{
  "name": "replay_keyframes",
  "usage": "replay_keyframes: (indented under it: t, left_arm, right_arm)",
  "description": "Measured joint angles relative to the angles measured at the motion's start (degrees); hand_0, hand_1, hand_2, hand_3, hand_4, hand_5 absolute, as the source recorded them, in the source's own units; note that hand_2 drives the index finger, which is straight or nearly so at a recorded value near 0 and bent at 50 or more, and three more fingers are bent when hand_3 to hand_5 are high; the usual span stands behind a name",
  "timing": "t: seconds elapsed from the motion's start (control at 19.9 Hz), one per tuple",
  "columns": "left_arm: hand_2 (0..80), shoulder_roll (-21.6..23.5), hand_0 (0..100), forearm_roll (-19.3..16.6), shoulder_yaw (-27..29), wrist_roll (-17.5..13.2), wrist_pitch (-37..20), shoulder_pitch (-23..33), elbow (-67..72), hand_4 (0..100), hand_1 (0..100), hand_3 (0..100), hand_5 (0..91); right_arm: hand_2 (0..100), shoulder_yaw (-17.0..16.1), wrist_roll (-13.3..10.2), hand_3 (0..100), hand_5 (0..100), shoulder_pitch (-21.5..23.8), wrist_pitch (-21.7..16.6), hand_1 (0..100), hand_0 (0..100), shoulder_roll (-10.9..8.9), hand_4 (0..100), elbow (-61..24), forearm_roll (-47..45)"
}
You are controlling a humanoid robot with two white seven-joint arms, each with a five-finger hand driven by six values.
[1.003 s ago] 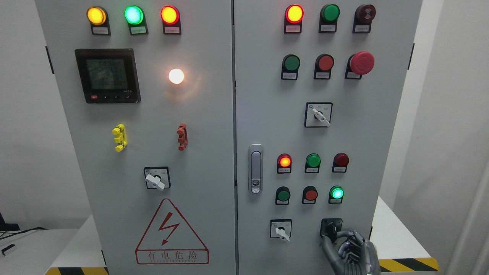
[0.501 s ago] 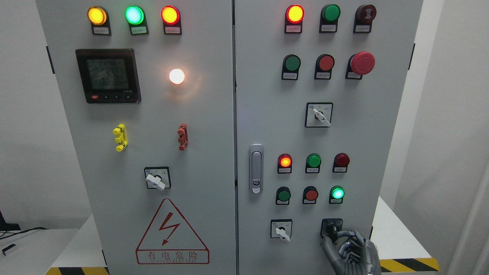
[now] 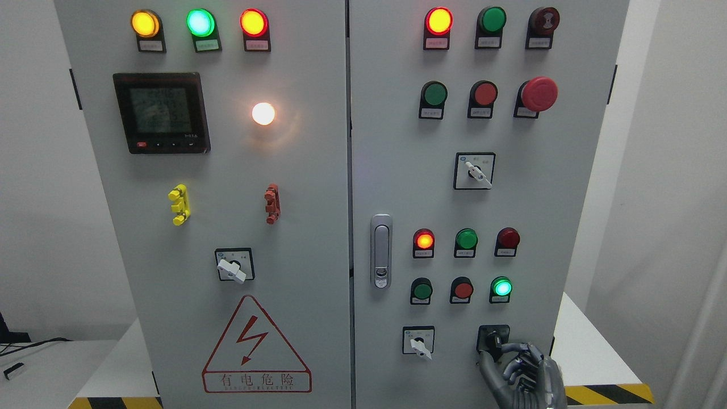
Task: Trip black knob to open circuit
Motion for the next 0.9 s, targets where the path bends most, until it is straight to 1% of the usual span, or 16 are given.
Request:
replay_keyframes:
  t: [0.9]
  left_arm:
    - [0.0, 0.0, 12, 0.0, 0.0, 0.0, 0.0, 0.0, 0.0, 0, 39, 0, 0.0]
  right_arm:
    - [42, 0.0, -0.4, 80, 99, 0.0, 0.0, 76, 25, -0.09, 87, 0.0, 0.0]
